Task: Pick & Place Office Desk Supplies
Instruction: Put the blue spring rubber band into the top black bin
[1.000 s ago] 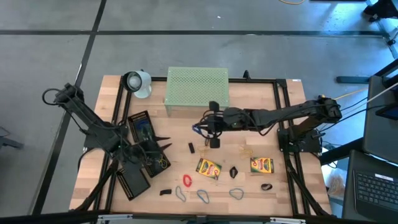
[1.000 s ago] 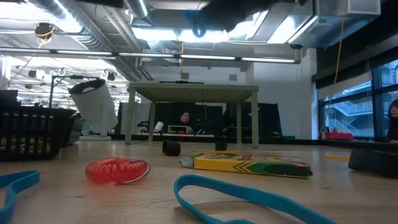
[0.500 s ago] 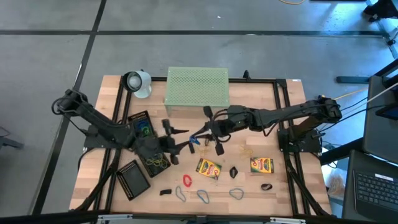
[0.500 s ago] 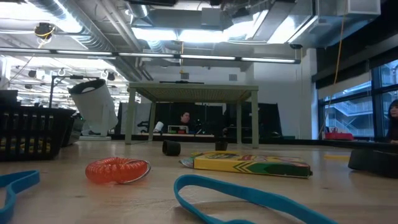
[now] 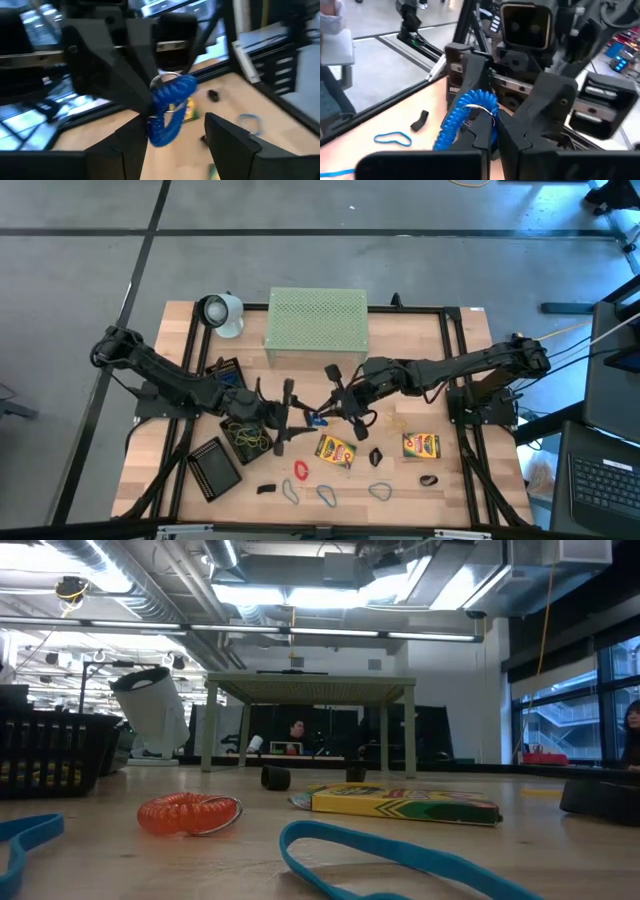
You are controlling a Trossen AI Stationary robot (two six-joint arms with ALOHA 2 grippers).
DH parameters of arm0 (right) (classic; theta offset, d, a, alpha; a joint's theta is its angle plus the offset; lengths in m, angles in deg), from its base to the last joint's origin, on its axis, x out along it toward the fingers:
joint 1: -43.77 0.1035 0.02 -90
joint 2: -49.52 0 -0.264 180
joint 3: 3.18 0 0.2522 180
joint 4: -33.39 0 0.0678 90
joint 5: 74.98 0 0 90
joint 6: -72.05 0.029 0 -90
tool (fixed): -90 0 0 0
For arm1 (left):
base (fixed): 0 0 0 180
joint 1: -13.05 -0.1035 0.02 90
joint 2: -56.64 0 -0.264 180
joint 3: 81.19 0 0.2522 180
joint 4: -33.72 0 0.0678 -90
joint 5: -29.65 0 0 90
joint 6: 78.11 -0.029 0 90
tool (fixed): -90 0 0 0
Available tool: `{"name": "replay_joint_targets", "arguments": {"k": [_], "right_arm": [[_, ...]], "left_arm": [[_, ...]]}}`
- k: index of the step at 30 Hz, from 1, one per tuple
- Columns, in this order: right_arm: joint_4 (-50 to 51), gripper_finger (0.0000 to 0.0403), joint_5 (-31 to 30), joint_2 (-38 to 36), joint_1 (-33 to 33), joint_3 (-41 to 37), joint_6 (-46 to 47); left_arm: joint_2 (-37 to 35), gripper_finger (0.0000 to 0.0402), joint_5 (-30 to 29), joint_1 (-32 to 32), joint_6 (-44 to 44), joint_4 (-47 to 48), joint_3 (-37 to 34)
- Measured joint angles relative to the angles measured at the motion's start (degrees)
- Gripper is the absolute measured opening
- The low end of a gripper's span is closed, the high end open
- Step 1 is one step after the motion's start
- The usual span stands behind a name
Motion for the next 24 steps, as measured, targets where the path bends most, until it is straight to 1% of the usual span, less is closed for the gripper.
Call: {"name": "replay_joint_targets", "arguments": {"k": [3, 6, 8, 12, 17, 19, 20, 24], "right_arm": [[-0.4, 0.0017, 1.35, 0.08, -0.01, 0.0, -0.66], [-0.6, 0.0017, 1.82, 0.08, -0.01, 0.04, -0.8], [-0.51, 0.0017, 1.8, 0.12, -0.01, 0.04, -0.78], [-0.42, 0.0017, 1.76, 0.12, -0.01, 0.04, -0.44], [-0.44, 0.0019, 1.65, 0.12, -0.01, 0.04, 3.31], [-0.44, 0.0026, 1.63, 0.14, -0.01, 0.04, 5.11], [-0.43, 0.0033, 1.62, 0.14, -0.01, 0.04, 5.95], [-0.36, 0.0081, 1.67, 0.17, -0.03, 0.04, 10.3]], "left_arm": [[0.0, 0.0183, 2.41, -0.44, 0.44, -1.65, 0.0], [0.02, 0.0173, 2.63, -1.0, 1.6, -2.3, 0.0], [0.02, 0.016, 2.6, -1.48, 1.97, -2.34, 0.0], [0.01, 0.0112, 2.47, -2.1, 2.34, -2.33, 0.0], [0.02, 0.0035, 2.3, -2.13, 1.66, -2.13, 0.0], [0.02, 0.0016, 2.24, -2.12, 1.54, -1.99, 0.0], [0.02, 0.0013, 2.2, -2.12, 1.56, -1.99, 0.0], [0.0, 0.002, 1.57, -2.12, 1.72, -1.94, 0.0]]}}
